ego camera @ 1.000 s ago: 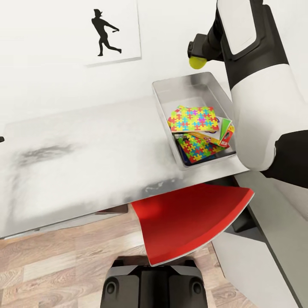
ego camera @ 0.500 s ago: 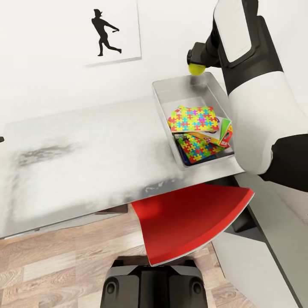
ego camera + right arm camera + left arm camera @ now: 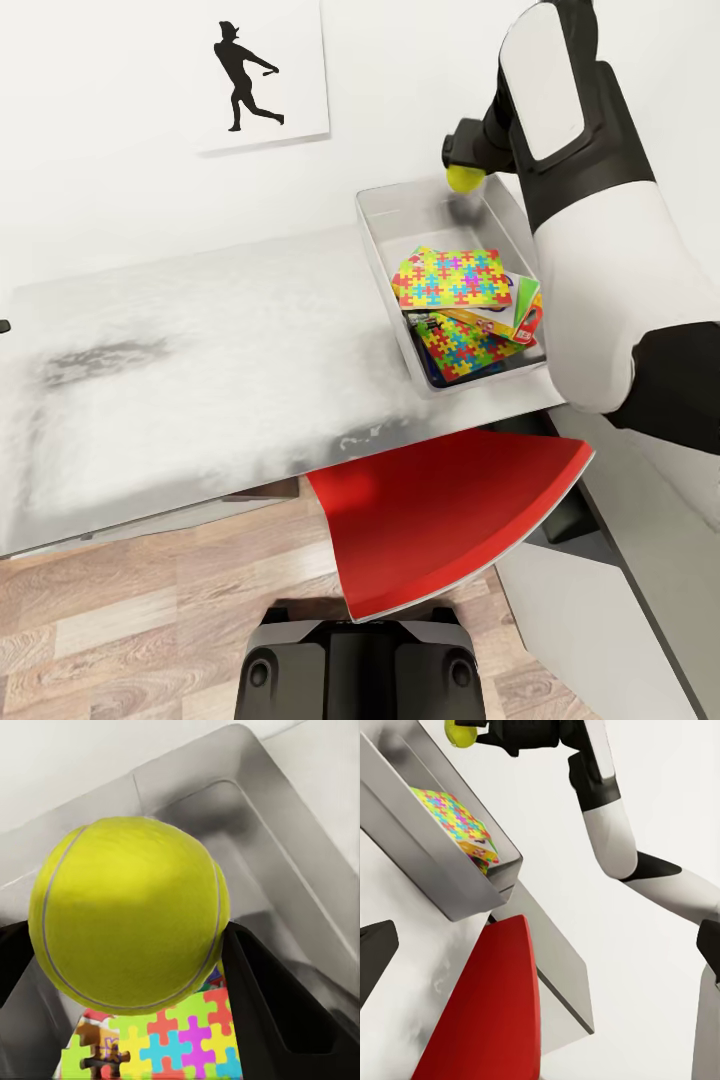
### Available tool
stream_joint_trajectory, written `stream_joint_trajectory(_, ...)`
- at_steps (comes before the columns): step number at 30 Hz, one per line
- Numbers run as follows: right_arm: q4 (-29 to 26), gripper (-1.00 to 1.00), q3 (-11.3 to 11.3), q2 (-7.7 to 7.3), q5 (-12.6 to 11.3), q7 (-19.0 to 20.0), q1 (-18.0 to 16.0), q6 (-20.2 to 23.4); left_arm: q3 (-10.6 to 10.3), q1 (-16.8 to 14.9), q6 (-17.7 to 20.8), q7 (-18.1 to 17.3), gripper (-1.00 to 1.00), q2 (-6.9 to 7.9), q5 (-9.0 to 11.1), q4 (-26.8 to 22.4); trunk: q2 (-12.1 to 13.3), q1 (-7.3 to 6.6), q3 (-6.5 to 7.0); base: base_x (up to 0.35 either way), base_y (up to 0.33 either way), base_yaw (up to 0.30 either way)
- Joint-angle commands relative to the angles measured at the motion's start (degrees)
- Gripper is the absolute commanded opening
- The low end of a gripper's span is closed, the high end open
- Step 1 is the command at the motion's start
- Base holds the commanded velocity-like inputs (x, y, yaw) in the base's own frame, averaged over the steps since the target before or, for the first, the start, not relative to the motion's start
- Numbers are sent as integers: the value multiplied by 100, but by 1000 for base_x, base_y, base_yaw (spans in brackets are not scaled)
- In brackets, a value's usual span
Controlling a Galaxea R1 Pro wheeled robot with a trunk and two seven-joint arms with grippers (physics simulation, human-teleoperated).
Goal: Put all the toys in the child's room - the three board games (two on the bed and one on the table), the two jigsaw puzzles on the table, and the tennis ball on the table - inside the toy box on the table in the child's room.
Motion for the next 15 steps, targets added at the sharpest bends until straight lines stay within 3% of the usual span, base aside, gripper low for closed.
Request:
stream_joint_trajectory(1, -3, -100, 9, -9, -87, -82, 7, 21, 1, -4, 61, -22, 100, 4, 2, 0, -9, 3, -7, 0, 0, 0)
stream_joint_trajectory(10, 5, -100, 80, -175, -55, -48, 100, 48, 9, -5, 61, -22, 100, 4, 0, 0, -9, 3, -7, 0, 0, 0)
stream_joint_trajectory(15, 7, -100, 131, -191, -42, -72, 165, 48, 9, -6, 61, -22, 100, 3, 2, 0, -9, 3, -15, 0, 0, 0)
